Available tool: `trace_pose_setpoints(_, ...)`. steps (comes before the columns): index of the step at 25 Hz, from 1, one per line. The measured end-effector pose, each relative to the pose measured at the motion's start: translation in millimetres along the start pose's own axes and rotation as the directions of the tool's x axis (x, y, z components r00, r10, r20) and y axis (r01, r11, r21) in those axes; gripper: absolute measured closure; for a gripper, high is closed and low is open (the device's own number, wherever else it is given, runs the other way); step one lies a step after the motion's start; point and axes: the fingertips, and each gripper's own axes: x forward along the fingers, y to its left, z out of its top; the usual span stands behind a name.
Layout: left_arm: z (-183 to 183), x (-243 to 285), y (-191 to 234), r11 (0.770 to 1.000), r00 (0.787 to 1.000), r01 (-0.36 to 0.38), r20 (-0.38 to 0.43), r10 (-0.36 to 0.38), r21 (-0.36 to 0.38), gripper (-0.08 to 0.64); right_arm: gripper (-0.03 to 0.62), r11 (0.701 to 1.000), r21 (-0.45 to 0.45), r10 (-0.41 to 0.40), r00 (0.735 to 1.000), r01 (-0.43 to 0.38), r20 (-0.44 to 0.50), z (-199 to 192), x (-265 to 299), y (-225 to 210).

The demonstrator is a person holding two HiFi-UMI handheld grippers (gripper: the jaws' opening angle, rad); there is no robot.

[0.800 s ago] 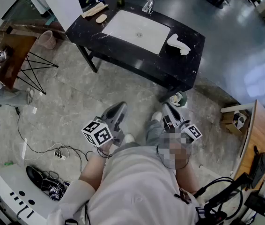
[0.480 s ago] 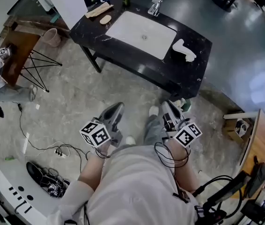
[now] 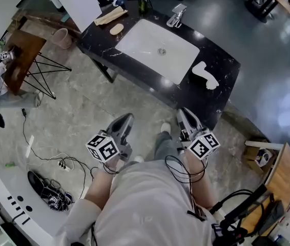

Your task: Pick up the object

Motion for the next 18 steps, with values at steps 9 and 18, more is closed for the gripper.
trace_pose_setpoints(9,25,76,8,0.996,0.996,-0.086,0.023,0.087,-0.017,0.552,0.447,0.969,-0.247,-0.016,0.990,-0.020,-0.143,44,58,-66)
trace_pose_setpoints(18,44,136,16,0.982,0.981,-0.183,0.054,0.184,-0.037,0.552,0.348,0.859,-0.509,-0.097,0.959,-0.054,-0.266,82,93,-136)
